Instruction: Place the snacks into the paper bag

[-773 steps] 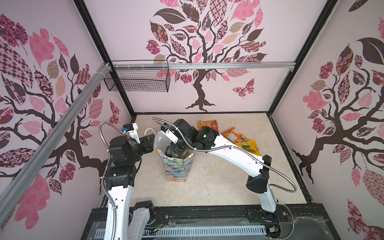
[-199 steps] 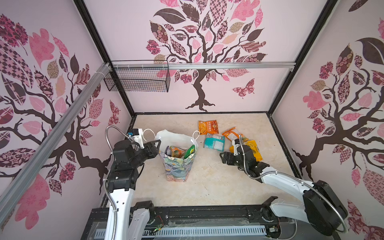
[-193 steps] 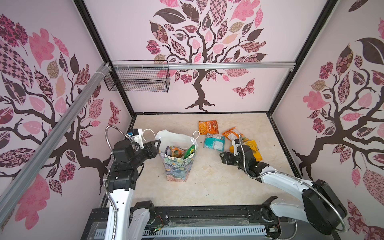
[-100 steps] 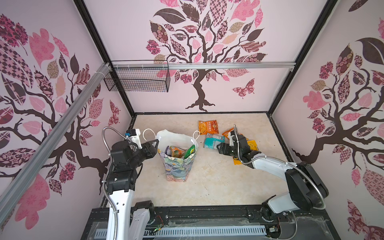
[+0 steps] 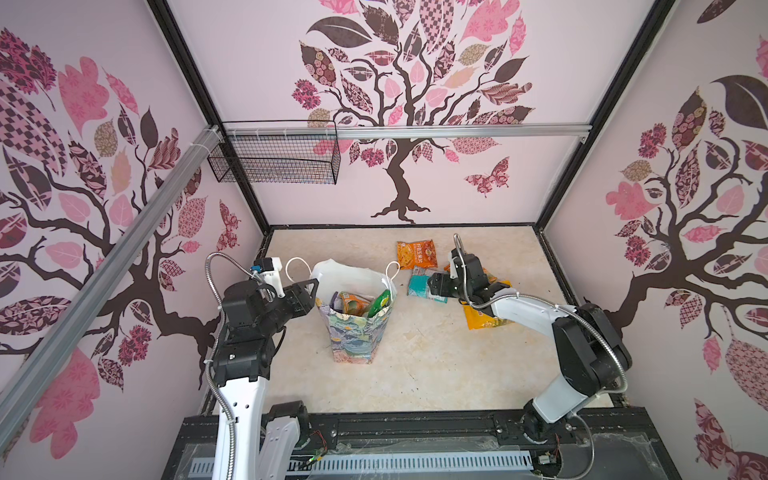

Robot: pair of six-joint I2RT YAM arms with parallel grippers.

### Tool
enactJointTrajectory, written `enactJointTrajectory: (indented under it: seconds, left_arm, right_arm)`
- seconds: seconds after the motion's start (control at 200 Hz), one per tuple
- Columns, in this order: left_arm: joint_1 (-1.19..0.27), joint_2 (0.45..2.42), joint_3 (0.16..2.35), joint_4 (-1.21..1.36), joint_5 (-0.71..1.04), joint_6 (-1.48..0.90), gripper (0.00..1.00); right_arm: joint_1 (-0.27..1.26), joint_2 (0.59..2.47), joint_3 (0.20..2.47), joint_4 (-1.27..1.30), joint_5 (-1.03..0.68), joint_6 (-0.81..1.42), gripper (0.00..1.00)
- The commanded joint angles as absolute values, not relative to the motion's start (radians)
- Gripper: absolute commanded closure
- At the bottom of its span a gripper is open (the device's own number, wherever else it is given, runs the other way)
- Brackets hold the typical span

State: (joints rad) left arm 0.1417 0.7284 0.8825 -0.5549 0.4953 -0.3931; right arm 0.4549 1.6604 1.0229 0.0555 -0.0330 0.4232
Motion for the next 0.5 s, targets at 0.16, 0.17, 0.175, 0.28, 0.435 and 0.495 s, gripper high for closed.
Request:
enactJointTrajectory:
  seconds: [0.16,0.17,0.175,0.28,0.435,0.495]
  left_arm:
    - [0.146,0.715,0.864,-0.534,0.502,-0.388,0.53]
    - [0.147,0.713,0.865,-0.534,0.502,-0.388,0.53]
    - [0.147,0.713,0.864,-0.533,0.502,-0.388,0.53]
    - [0.147,0.704,0.859,-0.532,0.495,-0.391,0.53]
    - [0.147,0.704,0.862,-0.529,0.499,-0.389,0.53]
    - [0.147,0.702,0.858,-0.529,0.500,-0.391,0.53]
  right_arm:
    - [0.451,1.826,1.258,-0.026,-0.009,0.327,0.17]
    - [0.451,1.835,1.266,-0.024,-0.011,0.326,0.17]
    - [0.450,1.839,1.271,-0.023,-0.013,0.325,0.17]
    - [0.450,1.933,1.354,-0.035,-0.028,0.326,0.17]
    - [0.451,2.048,1.464,-0.066,-0.018,0.315,0.16]
    - [0.450,2.089,1.502,-0.097,-0.007,0.300,0.16]
